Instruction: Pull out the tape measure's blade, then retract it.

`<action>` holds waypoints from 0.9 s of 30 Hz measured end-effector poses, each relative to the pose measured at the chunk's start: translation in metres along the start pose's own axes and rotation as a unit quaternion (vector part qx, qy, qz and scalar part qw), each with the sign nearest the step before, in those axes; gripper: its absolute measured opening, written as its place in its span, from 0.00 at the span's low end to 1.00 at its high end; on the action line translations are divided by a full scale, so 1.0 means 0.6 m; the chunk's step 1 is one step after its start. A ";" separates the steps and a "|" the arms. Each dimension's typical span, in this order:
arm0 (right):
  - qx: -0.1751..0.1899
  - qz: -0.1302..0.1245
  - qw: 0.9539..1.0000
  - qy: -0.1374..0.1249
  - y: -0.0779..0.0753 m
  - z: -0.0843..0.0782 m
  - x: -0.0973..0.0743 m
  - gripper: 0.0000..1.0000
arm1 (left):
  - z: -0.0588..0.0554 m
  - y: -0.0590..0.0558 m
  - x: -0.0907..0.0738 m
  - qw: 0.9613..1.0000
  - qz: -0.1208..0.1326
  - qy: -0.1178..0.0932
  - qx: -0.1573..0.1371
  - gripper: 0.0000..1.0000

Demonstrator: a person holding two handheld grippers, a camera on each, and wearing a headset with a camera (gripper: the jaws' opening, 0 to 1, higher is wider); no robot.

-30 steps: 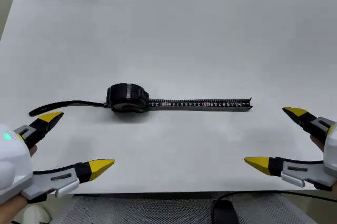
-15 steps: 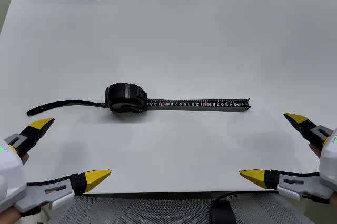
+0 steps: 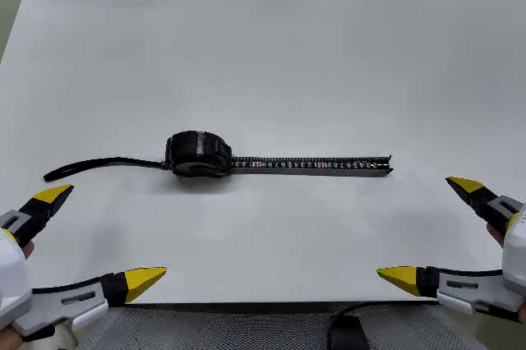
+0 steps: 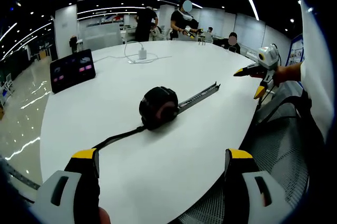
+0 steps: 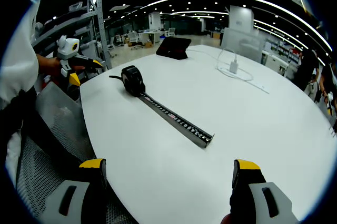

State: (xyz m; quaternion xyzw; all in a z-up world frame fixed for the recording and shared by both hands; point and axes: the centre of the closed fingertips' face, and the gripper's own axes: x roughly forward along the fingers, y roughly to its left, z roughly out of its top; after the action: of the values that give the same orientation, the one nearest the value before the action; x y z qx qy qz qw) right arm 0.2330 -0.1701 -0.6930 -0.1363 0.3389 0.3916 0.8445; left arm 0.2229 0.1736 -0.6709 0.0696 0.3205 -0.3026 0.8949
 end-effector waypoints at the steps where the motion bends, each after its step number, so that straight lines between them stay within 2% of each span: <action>1: 0.000 0.000 1.000 0.000 0.000 0.000 0.001 0.99 | 0.000 0.000 -0.001 1.000 0.000 0.001 -0.001 0.97; 11: -0.002 0.003 1.000 -0.001 0.003 0.005 0.004 0.99 | 0.004 0.008 -0.003 1.000 0.005 -0.002 0.000 0.97; 27: -0.002 0.007 1.000 -0.001 0.007 0.011 0.005 0.98 | 0.014 0.003 0.004 1.000 -0.002 -0.005 -0.001 0.95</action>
State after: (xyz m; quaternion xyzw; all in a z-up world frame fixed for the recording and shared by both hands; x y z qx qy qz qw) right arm 0.2342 -0.1621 -0.6903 -0.1358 0.3385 0.3986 0.8415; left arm 0.2296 0.1711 -0.6656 0.0669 0.3160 -0.3046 0.8960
